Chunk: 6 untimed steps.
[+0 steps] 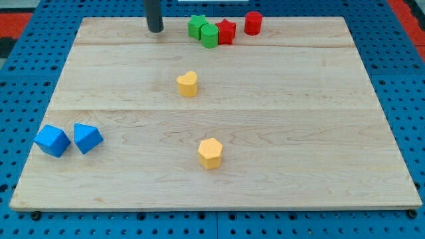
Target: Push the green star into the red star
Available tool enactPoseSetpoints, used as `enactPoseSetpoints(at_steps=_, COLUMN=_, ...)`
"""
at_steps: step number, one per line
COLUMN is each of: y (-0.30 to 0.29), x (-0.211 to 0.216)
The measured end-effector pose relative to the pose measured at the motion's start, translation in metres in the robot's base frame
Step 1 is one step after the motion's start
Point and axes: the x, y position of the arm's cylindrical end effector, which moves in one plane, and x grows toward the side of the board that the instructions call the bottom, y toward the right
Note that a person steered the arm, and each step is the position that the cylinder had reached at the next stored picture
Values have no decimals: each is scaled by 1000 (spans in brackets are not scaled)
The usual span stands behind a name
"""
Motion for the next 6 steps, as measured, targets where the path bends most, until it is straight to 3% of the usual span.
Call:
enactPoseSetpoints(at_steps=2, y=79, x=-17)
enactPoseSetpoints(at_steps=5, y=97, x=-18)
enactPoseSetpoints(at_steps=6, y=129, x=-18)
